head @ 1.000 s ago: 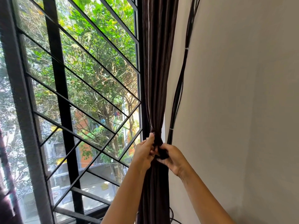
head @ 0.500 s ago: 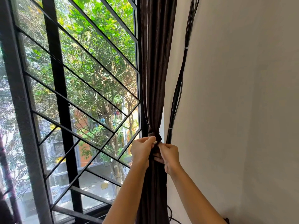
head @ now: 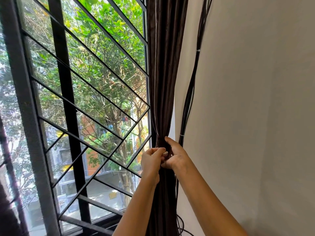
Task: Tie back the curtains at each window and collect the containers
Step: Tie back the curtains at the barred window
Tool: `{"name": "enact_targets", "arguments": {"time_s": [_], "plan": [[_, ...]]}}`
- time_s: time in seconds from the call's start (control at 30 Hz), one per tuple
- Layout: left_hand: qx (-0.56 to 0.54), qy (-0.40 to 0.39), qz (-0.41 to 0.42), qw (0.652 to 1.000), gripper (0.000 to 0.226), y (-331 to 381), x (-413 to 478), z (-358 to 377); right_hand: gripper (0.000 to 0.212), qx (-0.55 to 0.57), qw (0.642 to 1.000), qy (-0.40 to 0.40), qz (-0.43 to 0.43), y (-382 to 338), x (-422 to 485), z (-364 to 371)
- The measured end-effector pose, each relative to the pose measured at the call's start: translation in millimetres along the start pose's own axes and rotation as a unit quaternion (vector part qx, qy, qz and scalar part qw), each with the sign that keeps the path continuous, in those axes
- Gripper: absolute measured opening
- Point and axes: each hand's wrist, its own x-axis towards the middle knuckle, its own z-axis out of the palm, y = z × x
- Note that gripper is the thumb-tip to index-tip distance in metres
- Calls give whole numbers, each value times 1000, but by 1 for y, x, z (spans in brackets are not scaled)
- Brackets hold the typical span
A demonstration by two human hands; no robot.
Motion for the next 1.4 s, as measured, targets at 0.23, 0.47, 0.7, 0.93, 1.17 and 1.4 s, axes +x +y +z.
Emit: {"name": "enact_targets", "arguments": {"time_s": [0.23, 0.47, 0.7, 0.93, 1.17, 1.4], "plan": [[-11, -30, -21, 999, 9, -2, -3, -10, 30, 43, 998, -42, 17, 5, 10, -4], [92, 26, 77, 993, 9, -10, -2, -16, 23, -26, 992, -111, 44, 6, -1, -6], [269, 99, 322, 902, 20, 7, -3, -9, 34, -65, 988, -135, 41, 0, -6, -13], [364, 47, 345, 864, 11, 29, 16, 0, 18, -74, 983, -165, 19, -6, -11, -20], [418, 12, 355, 836, 8, 37, 14, 5, 15, -182, 965, -151, -116, -5, -5, -25], [485, 4, 376, 790, 14, 44, 17, 12, 8, -331, 901, 12, -281, -7, 3, -33]]}}
